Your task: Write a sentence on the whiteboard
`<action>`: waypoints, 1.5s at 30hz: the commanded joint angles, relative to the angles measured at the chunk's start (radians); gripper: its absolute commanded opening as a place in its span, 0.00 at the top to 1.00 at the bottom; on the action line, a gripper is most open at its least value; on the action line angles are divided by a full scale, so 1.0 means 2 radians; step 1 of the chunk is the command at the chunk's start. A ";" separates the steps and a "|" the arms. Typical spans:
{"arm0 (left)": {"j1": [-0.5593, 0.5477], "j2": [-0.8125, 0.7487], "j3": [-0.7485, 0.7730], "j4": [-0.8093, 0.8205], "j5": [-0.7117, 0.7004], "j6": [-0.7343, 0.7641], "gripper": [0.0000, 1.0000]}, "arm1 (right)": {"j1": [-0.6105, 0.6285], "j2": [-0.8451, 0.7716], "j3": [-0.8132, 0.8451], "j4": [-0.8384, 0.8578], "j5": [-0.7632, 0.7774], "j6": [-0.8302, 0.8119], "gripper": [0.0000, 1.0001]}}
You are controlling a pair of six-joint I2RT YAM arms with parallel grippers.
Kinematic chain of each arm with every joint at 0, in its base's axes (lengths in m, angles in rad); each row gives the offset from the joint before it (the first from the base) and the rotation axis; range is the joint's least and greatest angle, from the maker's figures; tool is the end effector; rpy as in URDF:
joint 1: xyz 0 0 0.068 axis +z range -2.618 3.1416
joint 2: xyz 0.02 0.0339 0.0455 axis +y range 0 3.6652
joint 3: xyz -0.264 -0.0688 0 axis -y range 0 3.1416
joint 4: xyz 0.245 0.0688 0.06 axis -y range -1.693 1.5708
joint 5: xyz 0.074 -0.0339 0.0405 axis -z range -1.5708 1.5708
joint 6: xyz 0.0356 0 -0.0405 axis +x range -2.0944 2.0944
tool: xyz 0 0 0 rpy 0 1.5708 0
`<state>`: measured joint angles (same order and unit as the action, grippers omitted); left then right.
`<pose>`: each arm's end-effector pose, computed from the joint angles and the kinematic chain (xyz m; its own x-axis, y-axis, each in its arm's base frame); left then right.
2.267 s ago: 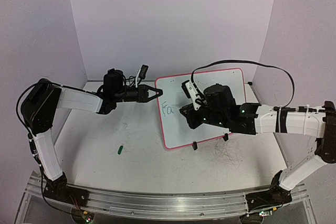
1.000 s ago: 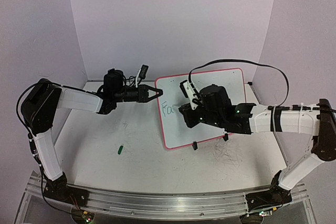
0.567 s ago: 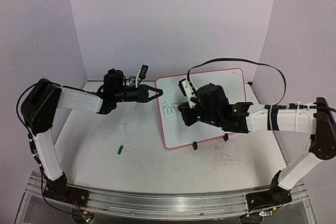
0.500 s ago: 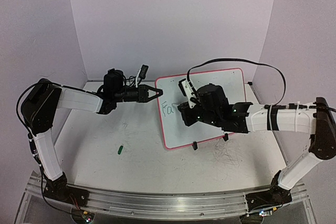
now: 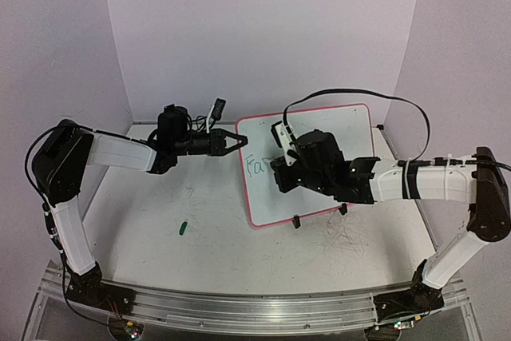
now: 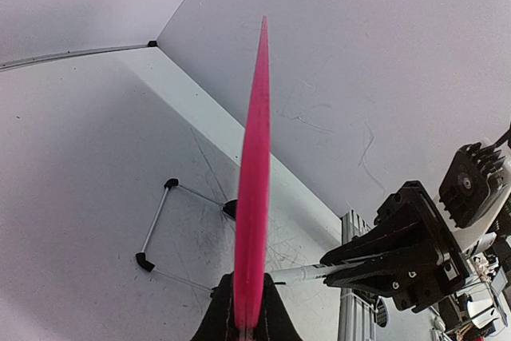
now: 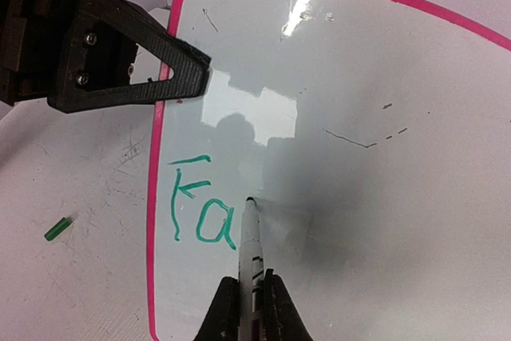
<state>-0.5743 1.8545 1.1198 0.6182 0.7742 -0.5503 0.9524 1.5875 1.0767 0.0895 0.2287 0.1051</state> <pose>0.3346 -0.2462 0.2357 -0.5912 -0.0628 -0.8041 0.7770 0.2231 -0.5887 0.2191 0.2941 0.2656 -0.3064 -0.2545 -0.9172 -0.6451 0.7641 0.0035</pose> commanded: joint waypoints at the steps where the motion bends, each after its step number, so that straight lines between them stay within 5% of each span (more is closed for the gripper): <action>1: -0.005 0.004 0.020 -0.012 -0.002 0.002 1.00 | -0.002 -0.035 0.001 0.008 -0.003 -0.003 1.00; 45: -0.005 0.002 0.021 -0.017 -0.003 0.006 1.00 | -0.002 0.005 0.004 -0.004 0.000 0.009 1.00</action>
<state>-0.5751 1.8545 1.1202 0.6182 0.7742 -0.5491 0.9501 1.5750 1.0691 0.0742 0.2005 0.1104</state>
